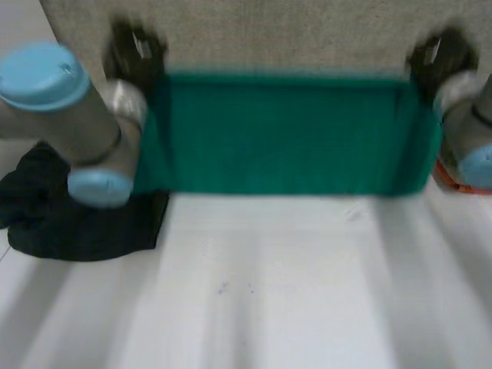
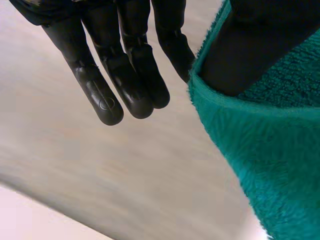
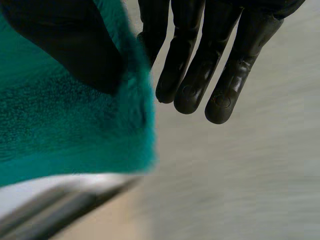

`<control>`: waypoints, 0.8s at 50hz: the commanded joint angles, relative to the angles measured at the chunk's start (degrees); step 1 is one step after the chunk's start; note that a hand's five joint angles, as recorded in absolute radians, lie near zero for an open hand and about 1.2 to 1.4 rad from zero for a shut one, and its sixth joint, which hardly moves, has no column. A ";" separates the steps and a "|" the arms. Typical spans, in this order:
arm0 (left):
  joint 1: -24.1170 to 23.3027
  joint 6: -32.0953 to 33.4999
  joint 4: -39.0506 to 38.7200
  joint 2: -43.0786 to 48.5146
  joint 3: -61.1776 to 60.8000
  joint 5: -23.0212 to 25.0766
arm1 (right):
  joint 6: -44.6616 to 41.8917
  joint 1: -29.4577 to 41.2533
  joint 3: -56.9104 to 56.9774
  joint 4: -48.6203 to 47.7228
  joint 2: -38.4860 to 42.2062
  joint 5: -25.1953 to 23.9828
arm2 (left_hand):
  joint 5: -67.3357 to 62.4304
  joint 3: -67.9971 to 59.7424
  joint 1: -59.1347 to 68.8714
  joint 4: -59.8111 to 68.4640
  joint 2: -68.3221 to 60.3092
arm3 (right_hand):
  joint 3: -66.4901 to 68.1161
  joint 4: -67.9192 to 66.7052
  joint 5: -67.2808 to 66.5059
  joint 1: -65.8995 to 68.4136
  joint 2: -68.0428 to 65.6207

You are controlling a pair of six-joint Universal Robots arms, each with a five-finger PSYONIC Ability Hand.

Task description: Fold the laundry.

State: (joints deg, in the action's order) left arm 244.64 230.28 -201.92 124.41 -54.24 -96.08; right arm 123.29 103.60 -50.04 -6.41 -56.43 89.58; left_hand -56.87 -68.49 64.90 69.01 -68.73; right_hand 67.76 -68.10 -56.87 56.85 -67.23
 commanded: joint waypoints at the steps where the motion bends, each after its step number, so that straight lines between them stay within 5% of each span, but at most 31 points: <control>1: 1.10 0.26 -21.23 -2.60 5.29 5.11 | 1.86 1.08 2.67 -24.95 -3.69 -2.30 | -13.13 -11.51 15.10 10.99 -11.27 | 12.24 -11.90 -13.13 23.15 -12.77; 9: 1.63 -3.42 -14.21 -3.56 -5.58 5.38 | 2.74 2.49 -3.72 -21.28 -4.13 -2.75 | -13.13 -11.51 15.10 10.99 -11.27 | 12.24 -11.90 -13.13 23.15 -12.77; 27: 1.11 -4.93 -14.03 -0.22 -35.39 5.73 | 8.37 1.61 -29.23 -12.68 -1.49 -5.38 | -13.13 -11.51 15.10 10.99 -11.27 | 12.24 -11.90 -13.13 23.15 -12.77; 35: 1.02 -3.44 -10.26 -12.51 -52.53 5.29 | 5.56 -0.76 -39.16 10.51 -7.36 -6.00 | -13.13 -11.51 15.10 10.99 -11.27 | 12.24 -11.90 -13.13 23.15 -12.77; 40: 0.67 -0.45 6.65 -26.73 -60.53 4.85 | -1.98 -7.78 -46.88 27.55 -20.09 -6.35 | -13.13 -11.51 15.10 10.99 -11.27 | 12.24 -11.90 -13.13 23.15 -12.77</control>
State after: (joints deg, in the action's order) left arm 245.61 227.04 -211.00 112.67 -105.93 -90.73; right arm 128.53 102.21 -89.43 3.38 -64.55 83.54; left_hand -57.64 -68.55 64.90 69.03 -68.81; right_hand 67.97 -68.12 -57.33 57.14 -67.23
